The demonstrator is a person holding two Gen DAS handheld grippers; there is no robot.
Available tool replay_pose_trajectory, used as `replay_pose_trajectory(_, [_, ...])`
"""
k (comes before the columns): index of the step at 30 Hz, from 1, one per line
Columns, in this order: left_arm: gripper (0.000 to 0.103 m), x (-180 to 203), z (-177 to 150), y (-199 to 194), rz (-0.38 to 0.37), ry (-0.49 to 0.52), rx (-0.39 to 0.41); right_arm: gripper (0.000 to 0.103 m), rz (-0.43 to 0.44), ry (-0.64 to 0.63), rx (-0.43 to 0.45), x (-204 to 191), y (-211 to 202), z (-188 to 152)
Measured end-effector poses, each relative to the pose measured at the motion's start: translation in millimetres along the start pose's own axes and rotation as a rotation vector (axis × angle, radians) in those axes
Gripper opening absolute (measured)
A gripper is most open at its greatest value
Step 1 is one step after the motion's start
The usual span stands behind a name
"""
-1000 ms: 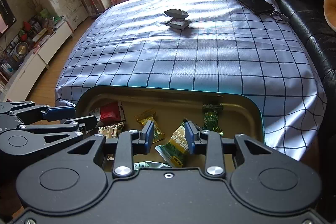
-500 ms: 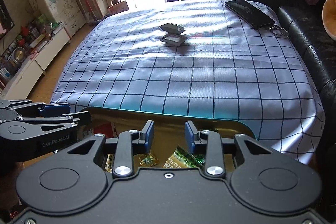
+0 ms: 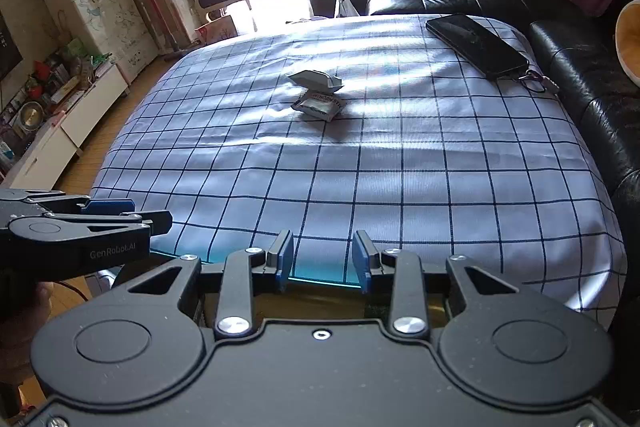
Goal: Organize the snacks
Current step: 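Move both open grippers back toward the white packets on the bedspread, then grasp the white packet with the right gripper and lift it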
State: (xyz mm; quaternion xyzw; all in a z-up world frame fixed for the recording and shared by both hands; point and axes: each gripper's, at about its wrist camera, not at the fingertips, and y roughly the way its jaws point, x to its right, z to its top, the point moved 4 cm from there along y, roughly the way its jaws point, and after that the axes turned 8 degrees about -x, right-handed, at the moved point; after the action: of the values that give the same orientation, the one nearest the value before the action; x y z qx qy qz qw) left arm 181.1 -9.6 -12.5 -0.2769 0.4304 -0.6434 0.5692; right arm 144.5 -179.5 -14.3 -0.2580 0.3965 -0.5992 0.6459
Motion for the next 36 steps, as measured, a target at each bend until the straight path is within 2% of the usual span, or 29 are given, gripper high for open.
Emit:
replay_pose_trajectory(12, [0.04,8,63,52,-0.018,-0.01,-0.028,0.043,-0.027,0.027,-0.01,19,37,35])
replay_pose_trajectory(23, [0.04,19,131,92,-0.002,0.012,0.025,0.043,-0.051,0.06,-0.02,36,75,71])
replay_pose_trajectory(28, [0.04,23,161,113,-0.015,-0.017,0.031,0.043,-0.051,0.056,-0.014,38,81,78])
replay_pose_trajectory(36, [0.04,40,192,136,-0.028,0.013,0.033,0.043,-0.044,0.063,-0.012,43,86,82])
